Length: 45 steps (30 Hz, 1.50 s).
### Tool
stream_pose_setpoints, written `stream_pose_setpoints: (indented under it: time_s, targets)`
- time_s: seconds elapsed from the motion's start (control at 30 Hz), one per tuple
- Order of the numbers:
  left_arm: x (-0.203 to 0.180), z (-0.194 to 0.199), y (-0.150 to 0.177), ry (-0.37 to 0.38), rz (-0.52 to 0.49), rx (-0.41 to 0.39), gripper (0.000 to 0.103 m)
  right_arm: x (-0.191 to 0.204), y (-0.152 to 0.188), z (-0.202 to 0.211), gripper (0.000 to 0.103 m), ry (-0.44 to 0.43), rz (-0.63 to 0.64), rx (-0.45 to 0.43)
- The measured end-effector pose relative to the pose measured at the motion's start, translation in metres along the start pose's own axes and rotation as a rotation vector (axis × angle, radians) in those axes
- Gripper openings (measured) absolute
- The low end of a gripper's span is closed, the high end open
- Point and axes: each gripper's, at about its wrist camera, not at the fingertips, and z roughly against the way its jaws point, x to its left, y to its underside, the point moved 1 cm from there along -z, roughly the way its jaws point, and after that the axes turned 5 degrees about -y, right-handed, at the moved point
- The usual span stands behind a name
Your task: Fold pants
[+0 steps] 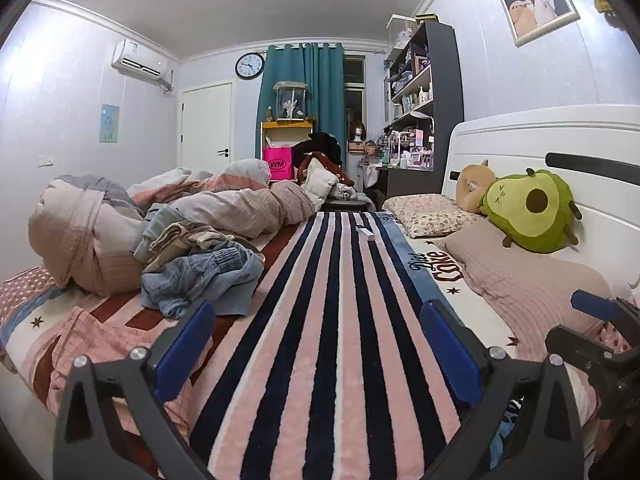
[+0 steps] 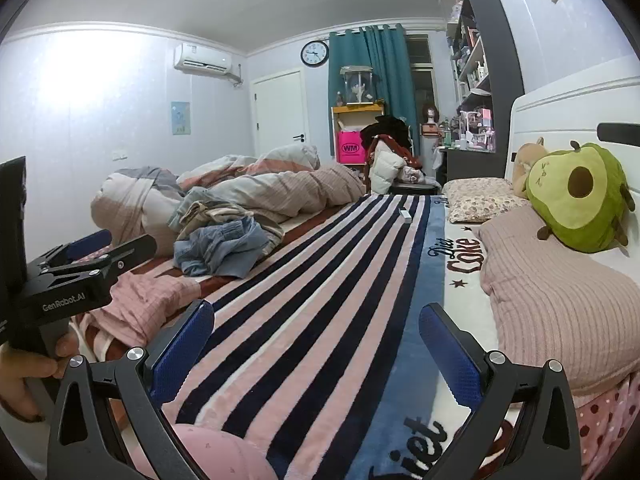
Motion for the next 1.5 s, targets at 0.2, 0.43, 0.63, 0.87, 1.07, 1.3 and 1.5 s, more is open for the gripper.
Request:
stream_pose_setpoints:
  time_s: [0.2, 0.43, 0.63, 0.87, 1.07, 1.3, 1.5]
  targets:
    - [-0.0003, -0.0008, 0.0022, 0.001, 0.001, 0.003, 0.102, -0.0001, -0.0002, -0.0005, 0.102, -0.008, 0.001, -0.001]
    - [-0.0009, -0.0011, 0.0028, 0.003, 0.003, 0.001, 0.102, -0.0015, -0.001, 0.0001, 0.102, -0.014, 0.001, -0.004]
    - [-0.0024, -0.0001, 0.0031, 0.005, 0.003, -0.004, 0.102, -0.0022, -0.0019, 0.0014, 0.102, -0.012, 0.004, -0.006]
    - [-0.0023, 0.0, 0.0032, 0.003, 0.002, -0.004, 0.102, -0.0006, -0.0031, 0.0039, 0.102, -0.011, 0.003, -0.01]
    - [-0.003, 0.0009, 0.0032, 0.004, 0.001, -0.003, 0.102, 0.0001, -0.0034, 0.0058, 0.102, -0.012, 0.002, -0.009]
    - [-0.0038, 0.0019, 0.0031, 0.003, 0.001, -0.002, 0.102, 0.0, -0.0034, 0.0058, 0.102, -0.012, 0.001, -0.009]
    - [-0.0037, 0.0017, 0.0032, 0.004, 0.002, -0.003, 0.102, 0.0003, -0.0035, 0.0057, 0.102, -0.011, 0.001, -0.008]
